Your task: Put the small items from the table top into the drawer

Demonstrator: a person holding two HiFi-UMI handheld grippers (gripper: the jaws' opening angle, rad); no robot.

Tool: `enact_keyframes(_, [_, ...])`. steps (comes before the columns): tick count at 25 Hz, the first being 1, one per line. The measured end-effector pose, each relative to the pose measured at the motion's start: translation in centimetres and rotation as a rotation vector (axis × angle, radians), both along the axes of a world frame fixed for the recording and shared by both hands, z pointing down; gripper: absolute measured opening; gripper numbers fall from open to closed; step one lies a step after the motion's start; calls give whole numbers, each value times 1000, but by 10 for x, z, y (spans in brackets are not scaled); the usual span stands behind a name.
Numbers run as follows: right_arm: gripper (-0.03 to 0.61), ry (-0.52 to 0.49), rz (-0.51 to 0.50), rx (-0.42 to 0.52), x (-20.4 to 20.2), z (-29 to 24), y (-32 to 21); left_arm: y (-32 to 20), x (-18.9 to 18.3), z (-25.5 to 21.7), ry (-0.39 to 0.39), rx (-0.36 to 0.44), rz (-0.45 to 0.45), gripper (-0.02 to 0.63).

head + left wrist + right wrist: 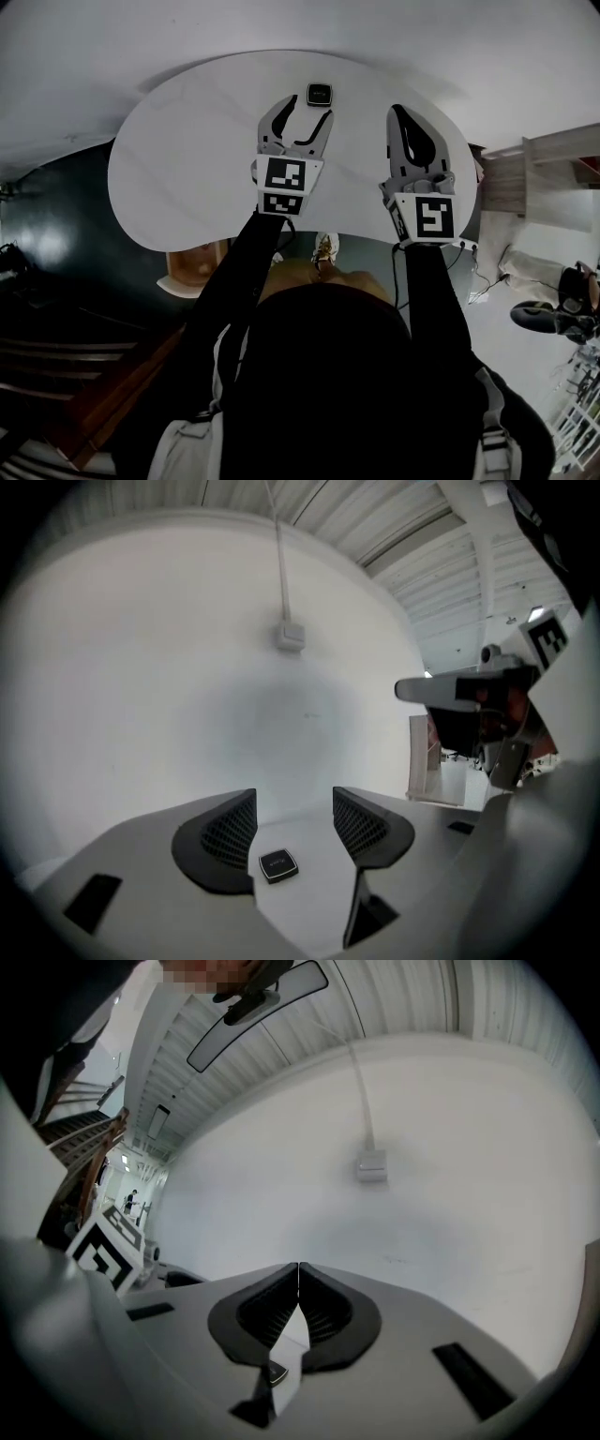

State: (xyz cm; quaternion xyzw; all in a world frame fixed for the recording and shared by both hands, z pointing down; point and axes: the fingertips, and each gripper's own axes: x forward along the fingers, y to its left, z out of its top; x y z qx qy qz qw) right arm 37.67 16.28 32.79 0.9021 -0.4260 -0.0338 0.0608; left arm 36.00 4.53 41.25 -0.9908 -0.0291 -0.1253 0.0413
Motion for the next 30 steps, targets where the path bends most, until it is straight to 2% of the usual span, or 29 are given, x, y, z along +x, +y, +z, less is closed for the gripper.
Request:
enact_keyframes(8, [28,11,73,-19,22,4,26,-20,61,114,-234,-61,-34,305])
enact_keyframes(12, [28,-7,107,-53,31,16,43,-30,83,151,-322,-39,-51,313])
enact_keyframes(17, [28,-38,161,-72,42,28,62,-41,97,193,-434,-50,-84,327])
enact_keyframes(22, [28,-53,189,-93,48,39,76,-36,110,216,-486,-78,-86,334])
enact_keyframes(30, [28,-38,206,-129,49,47,90,-32,121,235,-529,-48,-117,345])
